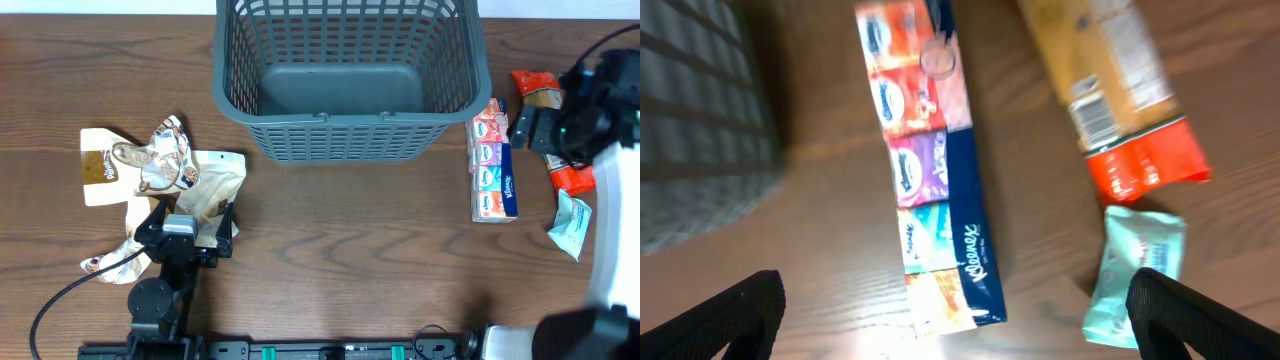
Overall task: Pack container
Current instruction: 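Reach the right gripper to the Kleenex tissue box and grasp it, then lift the tissue box with the right gripper and lower it into the basket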
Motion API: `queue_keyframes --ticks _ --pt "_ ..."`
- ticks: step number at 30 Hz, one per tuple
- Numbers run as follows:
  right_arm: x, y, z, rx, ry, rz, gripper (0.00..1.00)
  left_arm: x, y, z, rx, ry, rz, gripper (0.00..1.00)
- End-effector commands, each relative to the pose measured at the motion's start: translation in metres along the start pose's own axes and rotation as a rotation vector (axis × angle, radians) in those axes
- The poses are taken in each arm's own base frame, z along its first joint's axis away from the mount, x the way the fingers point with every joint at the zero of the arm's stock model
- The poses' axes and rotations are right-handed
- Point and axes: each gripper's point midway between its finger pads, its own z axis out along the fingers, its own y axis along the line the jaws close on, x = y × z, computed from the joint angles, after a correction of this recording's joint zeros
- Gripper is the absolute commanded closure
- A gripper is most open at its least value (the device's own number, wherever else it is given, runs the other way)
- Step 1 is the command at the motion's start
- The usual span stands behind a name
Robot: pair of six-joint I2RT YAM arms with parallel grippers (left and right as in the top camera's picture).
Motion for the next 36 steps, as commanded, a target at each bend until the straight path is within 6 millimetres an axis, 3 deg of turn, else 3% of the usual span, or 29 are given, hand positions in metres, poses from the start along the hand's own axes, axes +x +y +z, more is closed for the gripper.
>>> queue_keyframes --ticks 1,7,25,28,32,33,35,36 --pt "0.004 -0.001 0.028 -0.014 0.079 -0.039 0.01 0.015 -0.006 0.000 0.036 0.053 -0.012 0.01" --pt "0.019 -0.001 0.076 -0.033 0.215 -0.141 0.01 0.015 -0.006 0.000 0.036 0.053 -0.012 0.01" --pt "0.050 0.010 0.188 -0.131 0.399 -0.275 0.01 0.015 -0.006 0.000 0.036 0.053 -0.012 0.01" --pt "0.058 0.013 0.202 -0.137 0.429 -0.279 0.05 0.015 -0.006 0.000 0.036 0.053 -0.012 0.01" --pt "0.061 0.016 0.210 -0.140 0.439 -0.286 0.23 0.015 -0.006 0.000 0.036 0.052 -0.012 0.01" --pt "0.061 0.016 0.210 -0.138 0.438 -0.279 0.34 0.014 -0.006 0.000 0.036 0.050 -0.012 0.02" --pt "0.061 0.016 0.210 -0.134 0.437 -0.264 0.70 0.014 -0.006 0.001 0.036 0.050 -0.012 0.01" --pt "0.061 0.016 0.210 -0.132 0.438 -0.255 0.82 0.014 -0.006 0.001 0.036 0.050 -0.012 0.02"
